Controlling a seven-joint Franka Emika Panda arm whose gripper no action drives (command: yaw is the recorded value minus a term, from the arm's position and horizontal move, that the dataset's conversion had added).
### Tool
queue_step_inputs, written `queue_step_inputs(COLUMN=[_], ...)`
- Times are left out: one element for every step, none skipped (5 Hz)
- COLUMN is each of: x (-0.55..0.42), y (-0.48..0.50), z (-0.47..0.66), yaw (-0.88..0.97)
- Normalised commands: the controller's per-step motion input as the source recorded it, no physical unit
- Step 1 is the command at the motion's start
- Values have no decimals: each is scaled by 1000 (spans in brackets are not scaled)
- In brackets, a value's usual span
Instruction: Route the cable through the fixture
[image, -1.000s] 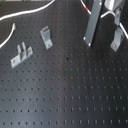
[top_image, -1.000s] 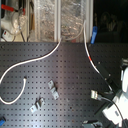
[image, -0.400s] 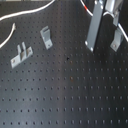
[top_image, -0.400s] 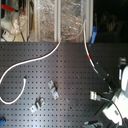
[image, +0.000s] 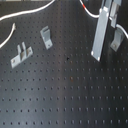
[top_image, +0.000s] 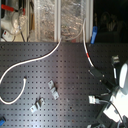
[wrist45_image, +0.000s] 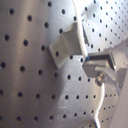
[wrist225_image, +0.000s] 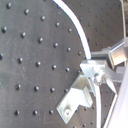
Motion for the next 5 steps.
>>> queue_step_inputs(x=[-222,-118,-113,-189,-217], y=[89,89,48,51,61], z=[-13,-138,-5,1,68], yaw=[308,426,117,91,0])
